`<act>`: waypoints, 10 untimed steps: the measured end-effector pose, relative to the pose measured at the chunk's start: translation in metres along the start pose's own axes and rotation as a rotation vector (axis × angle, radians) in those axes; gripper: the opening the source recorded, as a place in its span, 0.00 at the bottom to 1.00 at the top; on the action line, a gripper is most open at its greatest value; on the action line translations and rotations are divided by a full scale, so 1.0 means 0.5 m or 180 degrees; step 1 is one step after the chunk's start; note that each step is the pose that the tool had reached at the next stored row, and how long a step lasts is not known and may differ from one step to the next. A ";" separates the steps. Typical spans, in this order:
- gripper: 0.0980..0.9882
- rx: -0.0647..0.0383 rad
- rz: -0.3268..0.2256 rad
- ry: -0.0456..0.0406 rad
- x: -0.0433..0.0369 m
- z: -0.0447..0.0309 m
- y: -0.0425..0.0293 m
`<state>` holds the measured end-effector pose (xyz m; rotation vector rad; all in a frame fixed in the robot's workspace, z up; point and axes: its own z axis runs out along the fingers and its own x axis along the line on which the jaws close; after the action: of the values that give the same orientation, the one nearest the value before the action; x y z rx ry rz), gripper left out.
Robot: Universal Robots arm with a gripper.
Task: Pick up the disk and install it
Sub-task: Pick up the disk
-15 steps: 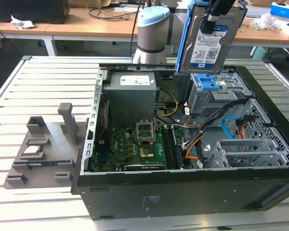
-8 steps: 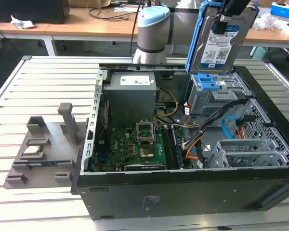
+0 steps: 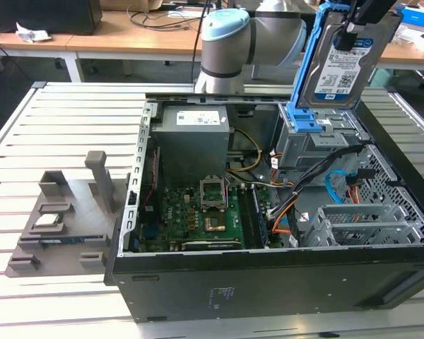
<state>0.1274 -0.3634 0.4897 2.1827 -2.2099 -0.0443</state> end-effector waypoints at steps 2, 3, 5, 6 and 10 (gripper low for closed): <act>0.30 0.0000 0.0000 0.0000 0.000 0.000 -0.011; 0.30 0.0000 0.0000 0.0000 0.000 -0.001 -0.016; 0.30 0.0000 0.0000 0.0000 0.000 -0.001 -0.031; 0.30 0.0000 0.0000 0.0000 0.000 -0.002 -0.038; 0.30 0.0000 0.0000 0.0000 -0.001 -0.003 -0.068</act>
<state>0.1613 -0.3634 0.4897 2.1828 -2.2099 -0.0444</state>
